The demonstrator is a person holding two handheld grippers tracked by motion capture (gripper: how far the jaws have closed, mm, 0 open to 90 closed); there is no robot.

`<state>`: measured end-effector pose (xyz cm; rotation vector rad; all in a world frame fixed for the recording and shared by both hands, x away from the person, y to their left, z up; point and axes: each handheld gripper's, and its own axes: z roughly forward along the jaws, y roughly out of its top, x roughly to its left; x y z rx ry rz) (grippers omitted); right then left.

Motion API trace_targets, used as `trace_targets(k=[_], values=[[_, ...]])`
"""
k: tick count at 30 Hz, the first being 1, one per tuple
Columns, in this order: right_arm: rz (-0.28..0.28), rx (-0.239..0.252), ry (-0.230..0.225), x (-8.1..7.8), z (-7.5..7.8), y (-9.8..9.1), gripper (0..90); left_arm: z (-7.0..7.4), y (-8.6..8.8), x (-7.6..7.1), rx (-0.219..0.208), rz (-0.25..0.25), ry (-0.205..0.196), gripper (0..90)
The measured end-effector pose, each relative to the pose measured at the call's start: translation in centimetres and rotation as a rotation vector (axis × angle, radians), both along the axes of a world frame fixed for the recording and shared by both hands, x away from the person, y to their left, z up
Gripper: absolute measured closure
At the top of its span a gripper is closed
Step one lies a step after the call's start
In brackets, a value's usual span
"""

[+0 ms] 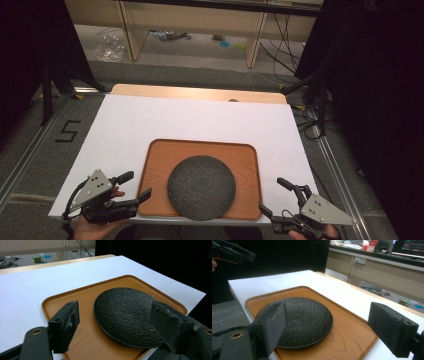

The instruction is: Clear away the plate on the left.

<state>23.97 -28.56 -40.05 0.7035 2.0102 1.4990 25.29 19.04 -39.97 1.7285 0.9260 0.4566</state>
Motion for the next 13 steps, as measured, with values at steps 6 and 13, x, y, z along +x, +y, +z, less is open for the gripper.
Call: trace_targets(k=[6, 13], values=[[-0.004, -0.006, -0.016, 0.06, 0.02, -0.04, 16.7, -0.07, 0.05, 0.06, -0.003, 0.009, 0.003, 23.4], [0.002, 0.000, -0.020, 0.09, 0.00, 0.00, 16.7, -0.11, 0.03, 0.13, 0.005, 0.010, 0.003, 23.5]])
